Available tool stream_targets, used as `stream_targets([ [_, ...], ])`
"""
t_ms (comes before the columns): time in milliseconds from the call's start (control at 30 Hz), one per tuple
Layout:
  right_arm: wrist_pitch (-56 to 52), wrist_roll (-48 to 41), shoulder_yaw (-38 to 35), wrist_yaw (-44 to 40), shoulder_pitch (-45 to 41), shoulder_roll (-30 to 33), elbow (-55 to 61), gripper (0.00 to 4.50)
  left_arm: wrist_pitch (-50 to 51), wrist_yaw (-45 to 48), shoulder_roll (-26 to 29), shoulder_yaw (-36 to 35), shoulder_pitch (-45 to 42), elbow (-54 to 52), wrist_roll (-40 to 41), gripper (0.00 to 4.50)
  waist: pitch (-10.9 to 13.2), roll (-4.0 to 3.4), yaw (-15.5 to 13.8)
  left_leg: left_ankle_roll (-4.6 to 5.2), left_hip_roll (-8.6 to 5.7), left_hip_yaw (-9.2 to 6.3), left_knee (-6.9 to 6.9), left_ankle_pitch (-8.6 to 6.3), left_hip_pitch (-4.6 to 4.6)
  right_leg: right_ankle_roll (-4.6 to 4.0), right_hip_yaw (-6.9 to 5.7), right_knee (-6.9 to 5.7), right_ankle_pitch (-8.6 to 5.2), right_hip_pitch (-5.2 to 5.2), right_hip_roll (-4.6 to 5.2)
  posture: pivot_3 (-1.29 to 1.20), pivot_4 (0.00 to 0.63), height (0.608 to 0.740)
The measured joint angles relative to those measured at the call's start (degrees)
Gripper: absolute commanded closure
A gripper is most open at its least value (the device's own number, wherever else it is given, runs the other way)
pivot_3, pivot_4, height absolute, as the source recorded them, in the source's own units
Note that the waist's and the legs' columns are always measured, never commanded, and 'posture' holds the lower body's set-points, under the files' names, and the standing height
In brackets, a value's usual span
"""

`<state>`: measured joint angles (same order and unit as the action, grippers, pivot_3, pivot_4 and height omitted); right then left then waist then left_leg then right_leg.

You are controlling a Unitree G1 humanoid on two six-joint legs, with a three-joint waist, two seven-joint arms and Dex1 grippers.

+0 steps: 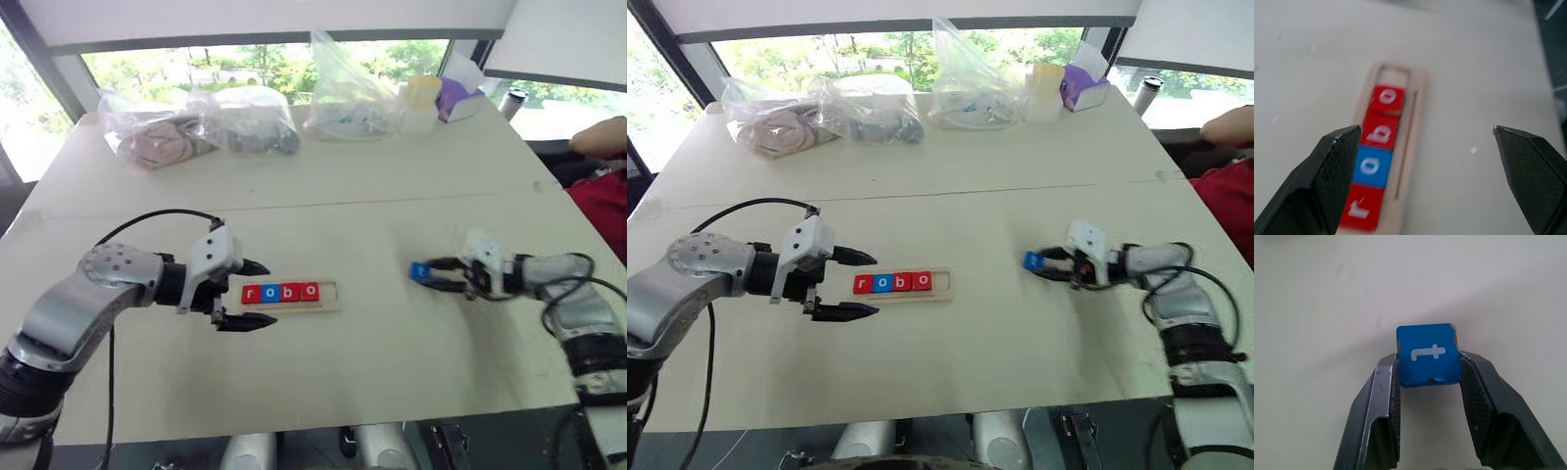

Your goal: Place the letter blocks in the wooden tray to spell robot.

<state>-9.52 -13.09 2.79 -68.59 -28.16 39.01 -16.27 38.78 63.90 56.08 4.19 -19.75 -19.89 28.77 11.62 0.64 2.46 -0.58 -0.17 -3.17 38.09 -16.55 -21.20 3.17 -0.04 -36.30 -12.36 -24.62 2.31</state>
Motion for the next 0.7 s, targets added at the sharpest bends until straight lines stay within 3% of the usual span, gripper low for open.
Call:
stream_targets([
  [200, -10.5, 3.5, 9.4, 3.8, -3.5, -3.9, 14.4, 3.36, -0.5, 3.0, 2.6, -3.4, 0.5, 2.8, 0.2, 0.00, 0.0, -0.03, -0.7, 0.00, 0.08, -0.17, -0.03, 0.00, -0.21, 0.17, -0.15, 0.08, 0.01, -0.08, -0.08, 0.00, 0.150, 0.740],
  [367, -15.0, 5.8, 16.3, 2.6, -4.5, -3.9, 17.8, 3.36, 1.0, 1.9, 2.2, -3.8, 1.6, -0.2, 1.6, 0.00, 0.0, -0.03, -1.8, -0.01, -0.07, -0.09, -0.03, 0.00, -0.29, 0.32, -0.11, 0.13, -0.06, -0.11, 0.27, 0.00, 0.150, 0.740],
  [700, -16.4, 6.7, 18.9, 0.1, -4.6, -2.4, 20.0, 3.36, 3.2, -2.2, 0.6, -4.9, 3.5, -3.7, 3.2, 0.00, 0.0, -0.02, -1.7, 0.00, -0.10, -0.09, 0.00, 0.00, -0.22, 0.32, -0.11, 0.13, -0.05, -0.06, 0.17, 0.00, 0.150, 0.740],
])
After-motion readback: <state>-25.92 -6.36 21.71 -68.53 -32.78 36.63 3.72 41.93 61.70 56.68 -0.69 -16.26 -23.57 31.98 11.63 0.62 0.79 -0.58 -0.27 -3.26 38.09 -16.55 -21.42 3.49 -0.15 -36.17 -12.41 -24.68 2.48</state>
